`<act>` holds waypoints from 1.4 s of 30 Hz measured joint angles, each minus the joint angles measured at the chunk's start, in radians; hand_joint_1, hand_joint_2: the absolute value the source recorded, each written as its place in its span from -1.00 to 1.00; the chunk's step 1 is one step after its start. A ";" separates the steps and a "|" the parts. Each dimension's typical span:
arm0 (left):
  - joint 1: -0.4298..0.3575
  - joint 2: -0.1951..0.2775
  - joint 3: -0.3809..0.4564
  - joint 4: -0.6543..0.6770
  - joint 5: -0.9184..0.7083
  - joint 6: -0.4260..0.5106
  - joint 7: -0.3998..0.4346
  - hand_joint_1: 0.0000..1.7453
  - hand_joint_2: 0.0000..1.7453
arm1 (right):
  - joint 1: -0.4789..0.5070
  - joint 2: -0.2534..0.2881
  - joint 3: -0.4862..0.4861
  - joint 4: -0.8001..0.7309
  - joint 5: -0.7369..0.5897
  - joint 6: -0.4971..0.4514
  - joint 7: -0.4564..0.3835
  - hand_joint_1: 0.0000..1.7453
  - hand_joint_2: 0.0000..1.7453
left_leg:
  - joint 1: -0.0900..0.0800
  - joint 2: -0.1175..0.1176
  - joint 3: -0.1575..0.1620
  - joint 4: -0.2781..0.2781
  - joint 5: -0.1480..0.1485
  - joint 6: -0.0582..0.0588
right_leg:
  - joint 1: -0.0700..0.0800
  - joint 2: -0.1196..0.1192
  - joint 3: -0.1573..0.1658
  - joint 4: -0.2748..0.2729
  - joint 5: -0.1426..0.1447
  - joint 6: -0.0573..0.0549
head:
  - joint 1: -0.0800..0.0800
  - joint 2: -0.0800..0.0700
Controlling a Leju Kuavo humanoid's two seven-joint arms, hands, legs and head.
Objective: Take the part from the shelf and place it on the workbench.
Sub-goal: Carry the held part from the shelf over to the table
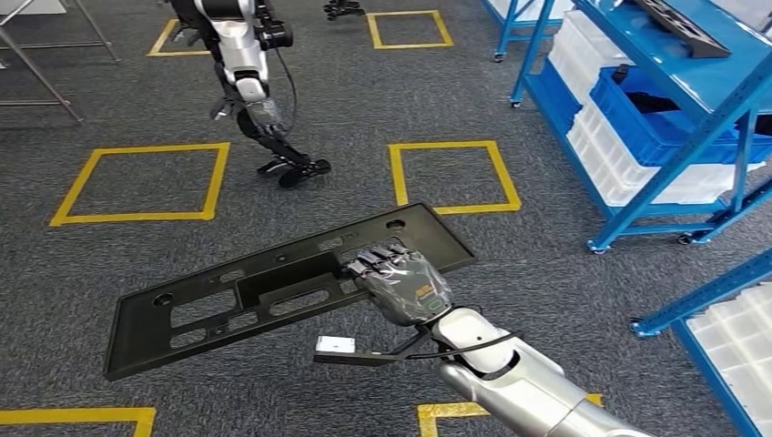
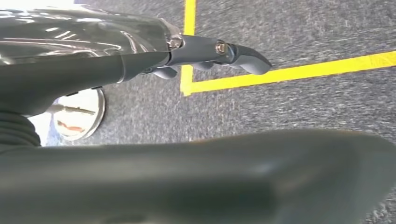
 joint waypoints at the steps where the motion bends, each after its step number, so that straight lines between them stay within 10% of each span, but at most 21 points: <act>1: -0.001 -0.002 0.000 0.000 -0.006 -0.001 0.000 -1.00 1.00 | 0.000 0.000 0.000 0.001 0.000 0.000 -0.001 1.00 1.00 | 0.002 -0.013 -0.003 0.003 -0.002 -0.005 | -0.001 0.022 0.014 -0.039 0.015 -0.001 | 0.000 0.000; 5: 0.007 -0.010 -0.004 0.000 -0.036 -0.002 0.003 -1.00 1.00 | -0.001 0.001 0.003 0.003 -0.001 -0.003 -0.011 1.00 1.00 | 0.009 -0.044 -0.015 0.006 -0.004 -0.024 | -0.001 0.013 0.028 -0.066 0.013 -0.014 | -0.001 0.000; 11: 0.001 -0.036 -0.009 0.000 -0.038 -0.010 0.004 -1.00 1.00 | -0.008 0.005 0.006 0.007 -0.005 -0.006 -0.015 1.00 1.00 | 0.020 0.070 -0.136 0.227 -0.085 -0.050 | 0.002 -0.080 0.047 -0.071 -0.002 -0.034 | -0.004 0.000; 15: 0.006 -0.064 -0.014 0.000 -0.046 -0.026 0.011 -1.00 1.00 | -0.008 0.004 0.010 0.009 -0.007 -0.009 -0.022 1.00 1.00 | 0.018 0.121 -0.068 0.077 0.015 -0.047 | 0.005 -0.130 0.069 -0.072 -0.022 -0.022 | -0.004 0.000; 19: 0.004 -0.082 -0.019 0.001 -0.052 -0.031 0.015 -1.00 1.00 | -0.010 0.004 0.014 0.009 -0.009 -0.015 -0.028 1.00 1.00 | -0.006 0.146 -0.041 0.016 0.016 -0.022 | 0.006 -0.172 0.085 -0.078 -0.037 0.000 | -0.003 0.000; 22: 0.008 -0.087 -0.019 0.001 -0.048 -0.031 0.021 -1.00 1.00 | -0.011 0.002 0.017 0.007 -0.008 -0.019 -0.029 1.00 1.00 | -0.002 0.116 -0.026 0.001 0.017 -0.004 | -0.001 -0.129 0.081 -0.040 -0.069 0.011 | -0.002 0.000; 26: 0.002 -0.101 -0.020 0.001 -0.050 -0.040 0.020 -1.00 1.00 | 0.001 -0.013 0.018 0.007 -0.004 -0.024 -0.029 1.00 1.00 | 0.001 0.065 -0.016 -0.001 0.012 0.010 | 0.000 -0.057 -0.045 0.179 -0.144 0.009 | -0.001 0.000; 30: 0.006 -0.116 -0.021 0.001 -0.052 -0.043 0.021 -1.00 1.00 | 0.006 -0.019 0.018 0.006 0.002 -0.024 -0.030 1.00 1.00 | 0.004 0.008 -0.004 0.004 0.002 0.002 | -0.003 -0.014 -0.017 0.034 -0.009 0.012 | -0.001 0.000; 33: 0.003 -0.119 -0.025 0.001 -0.055 -0.043 0.021 -1.00 1.00 | 0.006 -0.023 0.020 0.005 0.004 -0.024 -0.031 1.00 1.00 | 0.010 -0.031 -0.017 0.012 -0.002 -0.014 | -0.007 0.044 0.011 -0.053 0.017 0.007 | -0.002 0.000; 35: 0.008 -0.119 -0.026 0.001 -0.056 -0.042 0.020 -1.00 1.00 | 0.005 -0.024 0.020 0.003 0.005 -0.024 -0.032 1.00 1.00 | 0.013 -0.049 -0.022 0.012 -0.001 -0.024 | -0.007 0.023 0.016 -0.060 0.016 -0.003 | -0.001 0.000; 39: 0.004 -0.123 -0.027 0.001 -0.057 -0.042 0.012 -1.00 1.00 | 0.000 -0.021 0.021 0.001 0.005 -0.024 -0.034 1.00 1.00 | 0.011 0.050 -0.089 0.144 -0.068 -0.043 | -0.007 -0.040 0.033 -0.066 0.008 -0.023 | -0.004 0.000; 42: 0.003 -0.123 -0.029 0.001 -0.060 -0.039 0.015 -1.00 1.00 | 0.000 -0.022 0.023 0.001 0.006 -0.025 -0.038 1.00 1.00 | 0.017 0.078 -0.162 0.268 -0.095 -0.051 | -0.003 -0.088 0.041 -0.066 -0.004 -0.026 | -0.004 0.000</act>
